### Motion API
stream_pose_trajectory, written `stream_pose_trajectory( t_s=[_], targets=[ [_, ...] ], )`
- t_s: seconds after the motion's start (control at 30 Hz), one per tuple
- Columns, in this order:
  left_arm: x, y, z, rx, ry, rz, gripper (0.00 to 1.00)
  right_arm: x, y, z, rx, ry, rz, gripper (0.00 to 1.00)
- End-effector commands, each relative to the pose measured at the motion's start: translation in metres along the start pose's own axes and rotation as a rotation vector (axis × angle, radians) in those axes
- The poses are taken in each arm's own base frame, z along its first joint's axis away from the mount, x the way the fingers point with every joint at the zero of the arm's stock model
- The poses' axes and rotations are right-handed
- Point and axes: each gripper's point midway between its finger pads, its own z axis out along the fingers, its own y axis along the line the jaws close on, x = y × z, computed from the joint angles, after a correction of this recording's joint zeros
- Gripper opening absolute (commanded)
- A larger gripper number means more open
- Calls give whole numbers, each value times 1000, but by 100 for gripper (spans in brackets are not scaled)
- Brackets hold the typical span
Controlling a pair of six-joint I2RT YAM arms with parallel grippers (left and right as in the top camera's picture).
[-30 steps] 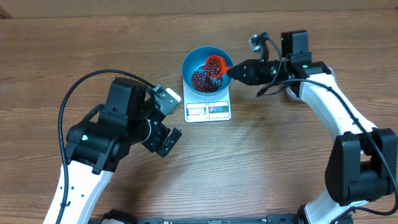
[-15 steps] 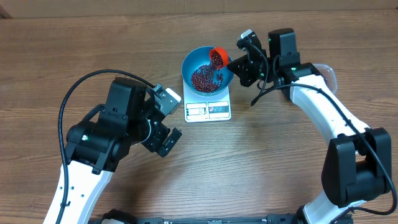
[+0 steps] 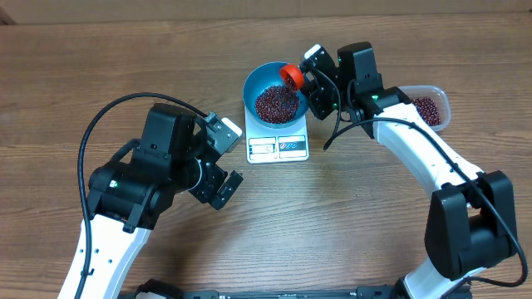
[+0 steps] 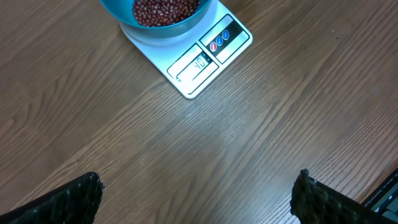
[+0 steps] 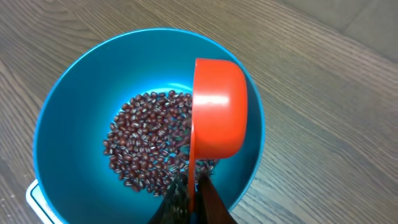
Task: Scoop item into bowl and weigh 150g on scale
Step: 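Tip the scoop with the right gripper to pour beans into the bowl, then return the scoop right to the bean tub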
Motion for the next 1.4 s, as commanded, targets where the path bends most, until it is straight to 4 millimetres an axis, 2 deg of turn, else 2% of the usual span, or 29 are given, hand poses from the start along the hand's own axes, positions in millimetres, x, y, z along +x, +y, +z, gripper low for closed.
stream_pose_trajectory(
  t_s=[0.0, 0.2, 0.4, 0.5, 0.63, 0.77, 0.87, 1.0, 1.1, 1.2, 1.27, 1.37],
  targets=[
    [-6, 3, -5, -14, -16, 19, 100, -28, -3, -29, 64, -70, -51, 4],
    [-5, 3, -5, -14, -16, 19, 100, -44, -4, -52, 99, -114, -67, 4],
    [-6, 3, -5, -14, -16, 19, 100, -40, 5, -47, 121, -78, -83, 4],
    [-6, 3, -5, -14, -16, 19, 100, -40, 9, -44, 174, -48, -160, 4],
    [-6, 3, -5, -14, -16, 19, 100, -41, -2, -48, 281, -24, -188, 4],
    [-5, 3, -5, -14, -16, 19, 100, -55, -2, -68, 306, -73, -193, 4],
    [-5, 3, -5, -14, -16, 19, 100, -72, -1, -97, 330, -137, -197, 4],
    [-5, 3, -5, -14, -16, 19, 100, -75, -23, -132, 418, -158, -166, 4],
    [-6, 3, -5, -14, -16, 19, 100, -53, -61, -148, 541, -85, -100, 4],
    [-6, 3, -5, -14, -16, 19, 100, -11, -104, -165, 686, 38, 56, 4],
    [-5, 3, -5, -14, -16, 19, 100, 18, -120, -174, 727, 116, 141, 4],
    [-5, 3, -5, -14, -16, 19, 100, 48, -132, -185, 743, 197, 224, 3]
  ],
)
